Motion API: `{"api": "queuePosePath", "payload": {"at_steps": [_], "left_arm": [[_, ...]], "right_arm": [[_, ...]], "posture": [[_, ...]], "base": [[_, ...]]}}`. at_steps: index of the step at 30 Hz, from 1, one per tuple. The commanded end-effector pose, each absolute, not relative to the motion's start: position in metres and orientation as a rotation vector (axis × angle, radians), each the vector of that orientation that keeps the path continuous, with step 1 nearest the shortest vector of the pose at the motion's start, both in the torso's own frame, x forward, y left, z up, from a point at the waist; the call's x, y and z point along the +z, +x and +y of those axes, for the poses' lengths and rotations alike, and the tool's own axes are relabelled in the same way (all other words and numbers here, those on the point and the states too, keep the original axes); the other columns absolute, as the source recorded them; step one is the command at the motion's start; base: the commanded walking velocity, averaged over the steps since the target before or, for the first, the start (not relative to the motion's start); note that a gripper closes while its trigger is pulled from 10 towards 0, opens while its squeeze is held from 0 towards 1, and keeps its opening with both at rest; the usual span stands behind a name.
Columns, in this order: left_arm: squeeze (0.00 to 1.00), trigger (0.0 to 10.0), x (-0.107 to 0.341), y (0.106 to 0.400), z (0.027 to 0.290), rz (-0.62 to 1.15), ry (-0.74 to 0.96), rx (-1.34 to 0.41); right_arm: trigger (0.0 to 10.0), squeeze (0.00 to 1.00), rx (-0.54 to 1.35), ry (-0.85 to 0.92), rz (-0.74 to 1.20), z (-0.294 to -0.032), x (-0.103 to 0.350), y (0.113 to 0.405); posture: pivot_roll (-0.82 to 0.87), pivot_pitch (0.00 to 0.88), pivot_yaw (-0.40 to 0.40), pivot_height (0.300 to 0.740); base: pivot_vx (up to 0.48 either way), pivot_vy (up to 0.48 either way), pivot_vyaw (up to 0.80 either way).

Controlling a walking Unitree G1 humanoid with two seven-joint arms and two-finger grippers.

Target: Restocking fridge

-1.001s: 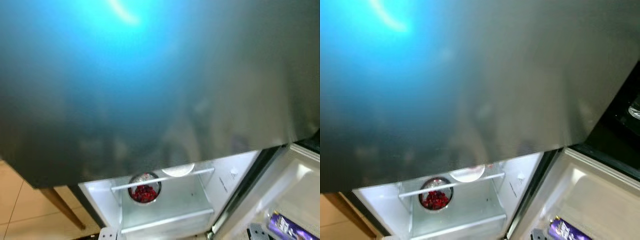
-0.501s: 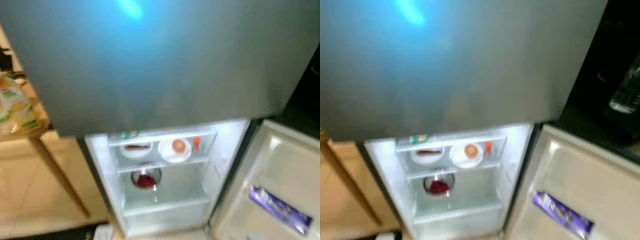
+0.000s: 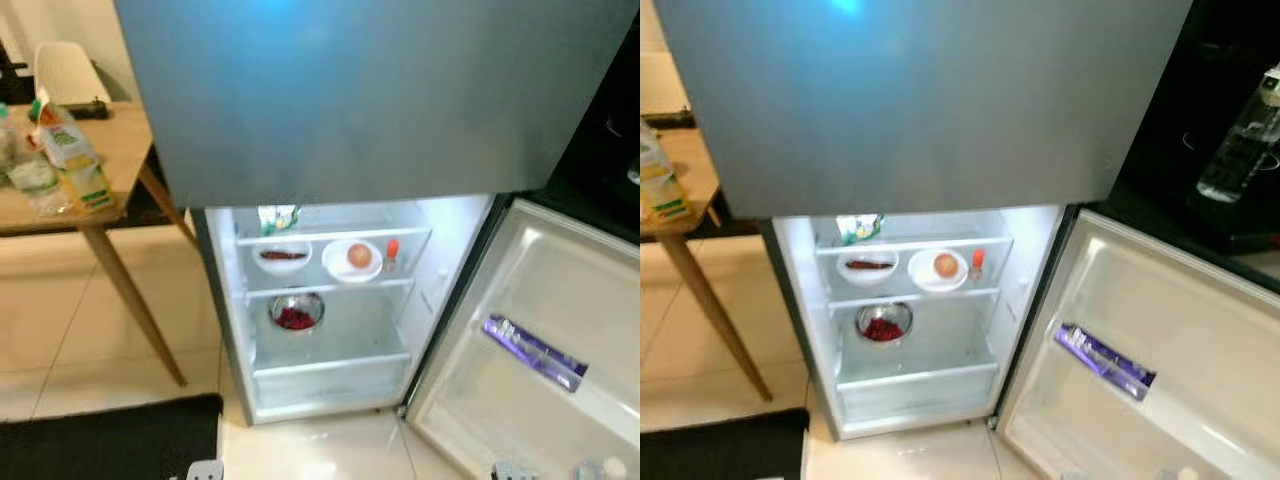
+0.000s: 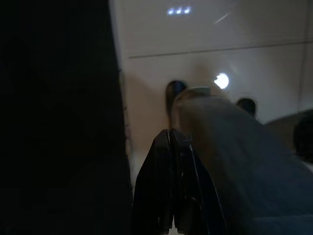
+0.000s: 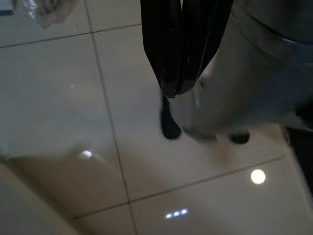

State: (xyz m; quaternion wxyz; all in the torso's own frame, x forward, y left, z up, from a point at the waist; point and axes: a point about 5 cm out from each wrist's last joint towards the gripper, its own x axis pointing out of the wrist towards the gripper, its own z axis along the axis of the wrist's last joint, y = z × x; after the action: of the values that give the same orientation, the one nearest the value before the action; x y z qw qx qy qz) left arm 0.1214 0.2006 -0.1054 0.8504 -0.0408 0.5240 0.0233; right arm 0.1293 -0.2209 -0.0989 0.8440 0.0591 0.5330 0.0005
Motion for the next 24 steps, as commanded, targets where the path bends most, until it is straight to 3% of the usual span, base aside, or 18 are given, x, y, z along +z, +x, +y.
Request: {"api": "queuePosePath", "payload": {"at_steps": [1,7,13,20,24], "left_arm": [[0.00,10.0,-0.1082,0.1120,0.2023,1.142,-0.073,0.049],[0.00,10.0,-0.1086,0.1105,0.2027,1.147,-0.074,0.051],[0.00,10.0,-0.1089,0.1096,0.2025,1.149,-0.078,0.053],[0.00,10.0,-0.1084,0.1106,0.2027,1.139,-0.055,0.041],[0.00,10.0,-0.1083,0.1110,0.2024,1.140,-0.050,0.034]], "right_arm": [[10.0,0.00,-0.009,0.119,1.142,-0.2239,-0.1002,0.1235],[10.0,0.00,0.003,0.086,1.154,-0.2256,-0.1004,0.1220],[10.0,0.00,0.008,0.082,1.163,-0.2258,-0.1007,0.1210],[10.0,0.00,0.007,0.081,1.163,-0.2256,-0.1009,0.1208],[10.0,0.00,-0.006,0.101,1.157,-0.2256,-0.1008,0.1210]], "posture": [[-0.09,0.000,-0.017,0.740],[-0.10,0.000,-0.016,0.740],[-0.10,0.000,-0.016,0.740],[-0.10,0.000,-0.017,0.740],[-0.10,0.000,-0.016,0.740]], "base": [[-0.390,0.000,0.00],[-0.386,0.000,0.00],[-0.373,0.000,-0.77],[0.000,0.000,-0.77],[0.000,0.000,-0.10]]}}
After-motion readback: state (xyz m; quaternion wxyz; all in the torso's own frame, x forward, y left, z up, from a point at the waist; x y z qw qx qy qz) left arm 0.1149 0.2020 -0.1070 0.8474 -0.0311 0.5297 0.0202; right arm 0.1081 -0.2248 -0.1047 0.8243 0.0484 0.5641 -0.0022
